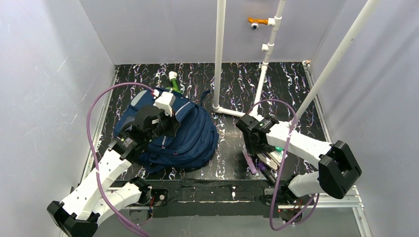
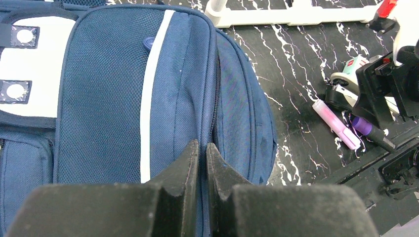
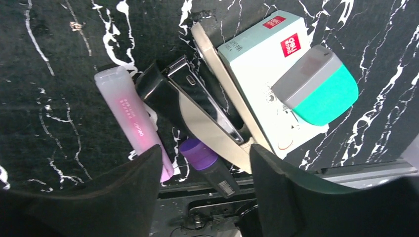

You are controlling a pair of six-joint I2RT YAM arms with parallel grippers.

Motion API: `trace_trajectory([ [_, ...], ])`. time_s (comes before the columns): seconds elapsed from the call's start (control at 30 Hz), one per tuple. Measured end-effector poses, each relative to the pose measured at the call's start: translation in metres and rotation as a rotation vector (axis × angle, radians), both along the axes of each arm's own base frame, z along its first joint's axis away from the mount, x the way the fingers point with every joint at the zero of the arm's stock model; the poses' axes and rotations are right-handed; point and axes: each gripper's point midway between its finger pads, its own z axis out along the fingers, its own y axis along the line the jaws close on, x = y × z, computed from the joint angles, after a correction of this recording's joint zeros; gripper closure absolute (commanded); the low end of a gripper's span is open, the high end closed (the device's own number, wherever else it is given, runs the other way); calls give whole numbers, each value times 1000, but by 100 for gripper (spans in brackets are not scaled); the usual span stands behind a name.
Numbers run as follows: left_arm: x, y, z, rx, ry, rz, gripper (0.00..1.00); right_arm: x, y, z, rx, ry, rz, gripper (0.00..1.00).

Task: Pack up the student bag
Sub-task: Move the stationery to the center of the board.

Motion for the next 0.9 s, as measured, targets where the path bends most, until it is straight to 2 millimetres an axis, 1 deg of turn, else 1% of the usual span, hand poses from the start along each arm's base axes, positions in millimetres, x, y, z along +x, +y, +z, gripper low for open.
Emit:
trace_trajectory([
  [0.03, 0, 0, 0, 0, 1, 0, 100, 0, -1, -1, -11, 3, 0, 20],
  [0.13, -1, -2, -1, -3, 7, -9, 100, 2, -5, -5, -38, 15, 6, 5],
  [0.17, -1, -3, -1, -5, 10, -13, 100, 2, -6, -6, -45, 22, 7, 2],
  [0.2, -1, -4, -2, -8, 14, -16, 100, 3, -8, -7, -56, 31, 8, 2],
  [0.27, -2, -5, -2, -16, 21, -24, 100, 5, -8, -11, -76, 49, 19, 2],
  [0.4, -5, -9, -1, -35, 31, -41, 100, 9, -9, -17, -102, 76, 29, 10],
  [0.57, -7, -11, -1, -40, 36, -59, 100, 12, -11, -27, -142, 112, 34, 12],
  [0.73, -6, -12, 8, -37, 38, -61, 100, 17, -12, -28, -158, 96, 42, 14],
  [0.9, -6, -15, 6, -38, 55, -72, 100, 24, -9, -35, -166, 84, 57, 19],
])
